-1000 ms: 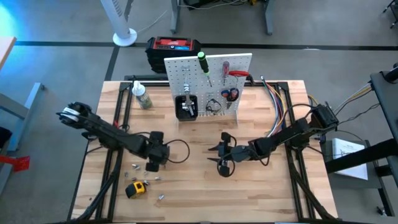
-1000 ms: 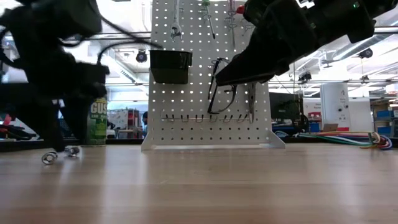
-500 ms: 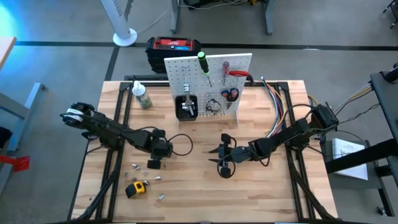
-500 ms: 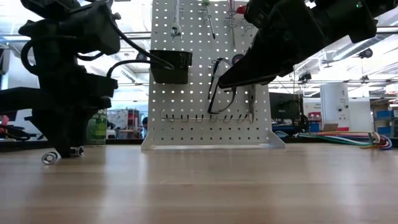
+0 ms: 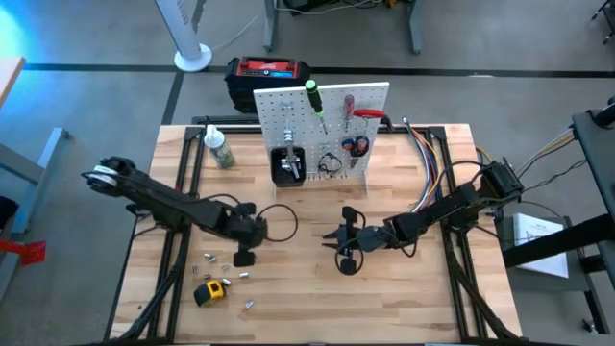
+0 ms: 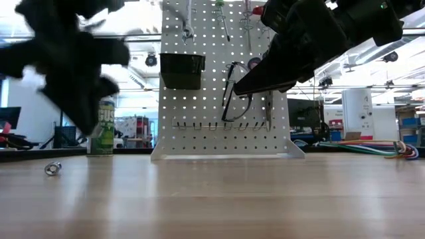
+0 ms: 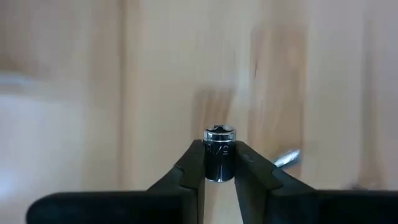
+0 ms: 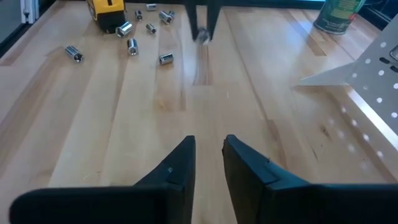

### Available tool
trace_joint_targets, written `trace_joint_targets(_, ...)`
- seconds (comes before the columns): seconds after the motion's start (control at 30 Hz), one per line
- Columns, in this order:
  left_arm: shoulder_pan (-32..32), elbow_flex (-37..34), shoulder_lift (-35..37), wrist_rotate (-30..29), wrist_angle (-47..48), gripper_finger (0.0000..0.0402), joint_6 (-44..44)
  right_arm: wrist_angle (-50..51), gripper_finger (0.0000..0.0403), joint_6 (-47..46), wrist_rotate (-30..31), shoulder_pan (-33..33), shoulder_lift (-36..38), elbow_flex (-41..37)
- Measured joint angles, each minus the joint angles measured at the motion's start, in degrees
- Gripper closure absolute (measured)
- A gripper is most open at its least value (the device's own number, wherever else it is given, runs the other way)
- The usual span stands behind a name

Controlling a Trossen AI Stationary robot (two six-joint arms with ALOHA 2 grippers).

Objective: Hang tools onto peg board
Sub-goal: Put the silver socket into the black bin on the pegboard

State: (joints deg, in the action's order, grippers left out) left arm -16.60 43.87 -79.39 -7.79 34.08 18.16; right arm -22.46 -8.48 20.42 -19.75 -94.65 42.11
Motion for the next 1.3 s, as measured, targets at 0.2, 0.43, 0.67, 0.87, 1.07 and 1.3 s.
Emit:
trace_joint_targets(0.2, -0.4, 6.6, 9.0, -8.6, 0.4, 0.0354, 0.1, 0.0, 0.0354, 0.0, 0.0, 0.0, 0.0, 0.0)
trace_joint_targets(0.43, 0.3, 15.5, 13.2, -20.4, 0.4, 0.0353, -2.6, 0.0, 0.0366, 0.0, 0.0, 0.0, 0.0, 0.0)
trace_joint_targets(0.67, 8.6, 21.2, 8.6, -24.4, 3.9, 0.0352, -3.5, -0.1, 0.0355, 0.0, 0.5, 0.4, 0.0, 0.0)
trace_joint_targets(0.87, 14.5, 27.1, 4.3, -23.3, 4.4, 0.0352, -3.8, -0.4, 0.0339, -0.5, 0.6, 0.7, 0.0, 0.0)
trace_joint_targets(1.07, 15.8, 31.5, 3.2, -21.0, 6.8, 0.0329, -4.4, -1.3, 0.0323, -7.4, 0.6, 1.5, -0.1, 0.0)
trace_joint_targets(1.3, 15.9, 30.2, 3.0, -20.1, 8.1, 0.0223, -0.6, -2.3, 0.0282, -11.0, 0.7, 3.1, -0.1, 0.0)
